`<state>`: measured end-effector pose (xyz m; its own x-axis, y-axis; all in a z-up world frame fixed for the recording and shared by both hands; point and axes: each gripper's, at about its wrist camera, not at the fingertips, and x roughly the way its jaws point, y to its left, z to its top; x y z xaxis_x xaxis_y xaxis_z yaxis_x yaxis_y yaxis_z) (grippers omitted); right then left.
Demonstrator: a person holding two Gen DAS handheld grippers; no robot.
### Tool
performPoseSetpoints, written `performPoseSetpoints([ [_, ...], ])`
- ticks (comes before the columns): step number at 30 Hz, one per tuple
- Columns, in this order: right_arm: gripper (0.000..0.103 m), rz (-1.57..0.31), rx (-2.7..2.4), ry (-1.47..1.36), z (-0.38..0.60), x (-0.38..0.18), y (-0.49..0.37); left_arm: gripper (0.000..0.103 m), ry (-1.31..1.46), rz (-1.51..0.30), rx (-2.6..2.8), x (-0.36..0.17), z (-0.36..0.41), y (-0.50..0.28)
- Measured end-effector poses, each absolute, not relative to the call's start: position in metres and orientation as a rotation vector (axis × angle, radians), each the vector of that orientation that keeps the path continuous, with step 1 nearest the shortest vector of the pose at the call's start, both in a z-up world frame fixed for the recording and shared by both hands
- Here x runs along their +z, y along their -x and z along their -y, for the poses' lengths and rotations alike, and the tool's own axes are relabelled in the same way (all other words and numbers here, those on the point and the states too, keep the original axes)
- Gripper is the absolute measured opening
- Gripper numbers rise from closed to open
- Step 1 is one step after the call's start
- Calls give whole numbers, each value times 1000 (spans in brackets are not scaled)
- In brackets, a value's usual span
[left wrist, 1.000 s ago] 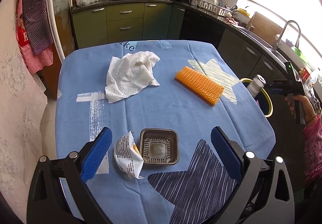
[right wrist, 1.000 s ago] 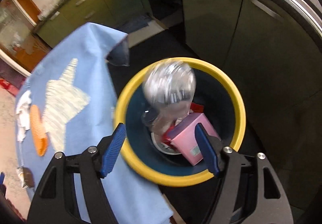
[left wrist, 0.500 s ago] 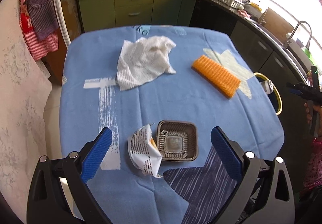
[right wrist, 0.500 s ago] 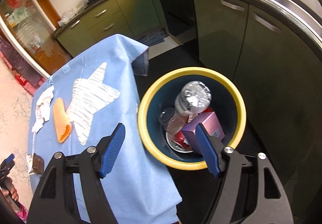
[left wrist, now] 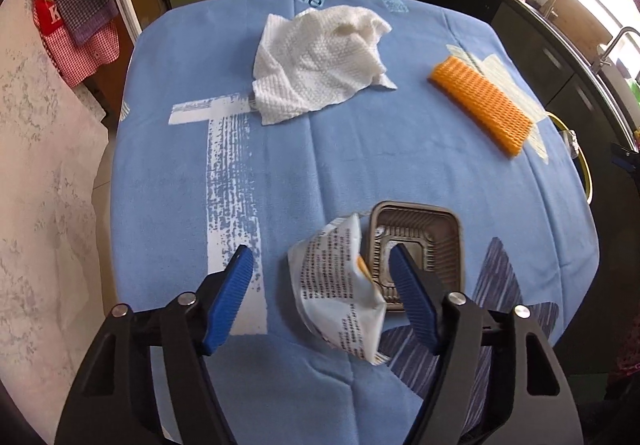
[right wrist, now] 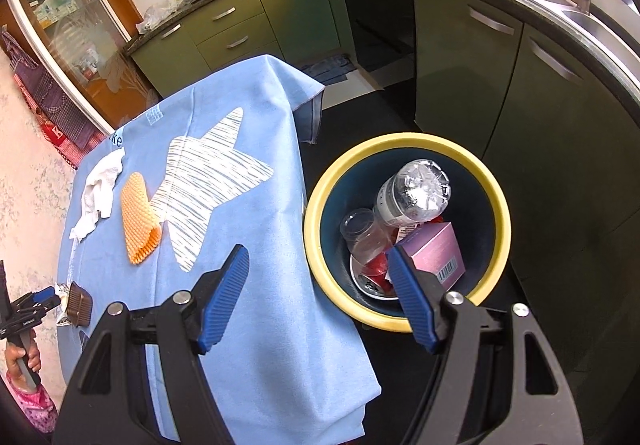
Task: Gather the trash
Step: 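Grasp the crumpled white paper wrapper with the left gripper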
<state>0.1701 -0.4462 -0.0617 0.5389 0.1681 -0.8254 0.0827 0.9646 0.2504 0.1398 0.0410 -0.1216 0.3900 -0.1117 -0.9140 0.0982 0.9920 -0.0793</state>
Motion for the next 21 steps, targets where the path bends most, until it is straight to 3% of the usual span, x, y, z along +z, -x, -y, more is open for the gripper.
performPoseSetpoints([
  [10,69,-1017,57,-252,438,-62,-170,50,27,-1181,-112,-127,-56,-143],
  [21,69,-1025,64,-243,434,-63,-170,42,-35,-1193,-150,-133,-37,-141],
])
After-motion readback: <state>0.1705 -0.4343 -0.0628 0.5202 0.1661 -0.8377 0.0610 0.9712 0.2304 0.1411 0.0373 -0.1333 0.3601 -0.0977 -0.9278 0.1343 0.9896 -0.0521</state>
